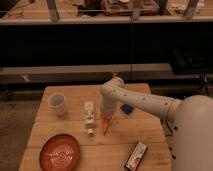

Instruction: Drag the pepper across the table

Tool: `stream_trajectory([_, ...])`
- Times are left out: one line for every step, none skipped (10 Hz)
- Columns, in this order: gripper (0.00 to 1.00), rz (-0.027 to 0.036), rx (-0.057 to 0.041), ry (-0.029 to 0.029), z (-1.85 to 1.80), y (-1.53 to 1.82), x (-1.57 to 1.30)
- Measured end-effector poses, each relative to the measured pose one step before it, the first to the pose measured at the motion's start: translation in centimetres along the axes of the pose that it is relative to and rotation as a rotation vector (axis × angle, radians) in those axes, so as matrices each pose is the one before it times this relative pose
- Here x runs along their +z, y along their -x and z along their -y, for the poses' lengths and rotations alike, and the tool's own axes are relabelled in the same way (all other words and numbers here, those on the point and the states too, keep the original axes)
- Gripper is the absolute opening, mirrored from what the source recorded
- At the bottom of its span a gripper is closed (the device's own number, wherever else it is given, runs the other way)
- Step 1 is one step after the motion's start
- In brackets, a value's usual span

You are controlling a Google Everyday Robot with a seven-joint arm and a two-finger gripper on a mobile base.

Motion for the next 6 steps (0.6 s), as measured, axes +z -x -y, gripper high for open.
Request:
stream_trajectory([0.11,0.00061,-0.00606,-0.00115,0.217,0.037,0.045])
stream_trajectory([0.07,0.00356,0.00558,0.00466,-0.161,0.594,-0.057])
stream_trajectory([0.03,0.00446,0.00429,0.00533,-0.539,0.652,0.026])
stream_trajectory([0.00,0.00350,0.00195,0.00408,-0.719,0.991,0.043])
stream_trajectory([0.00,0.00160,-0.00621,-0.00192,-0.090,1.039,0.115])
stream_trajectory([0.00,0.00297,-0.00642,-0.00193,0.614,0.516,0.196])
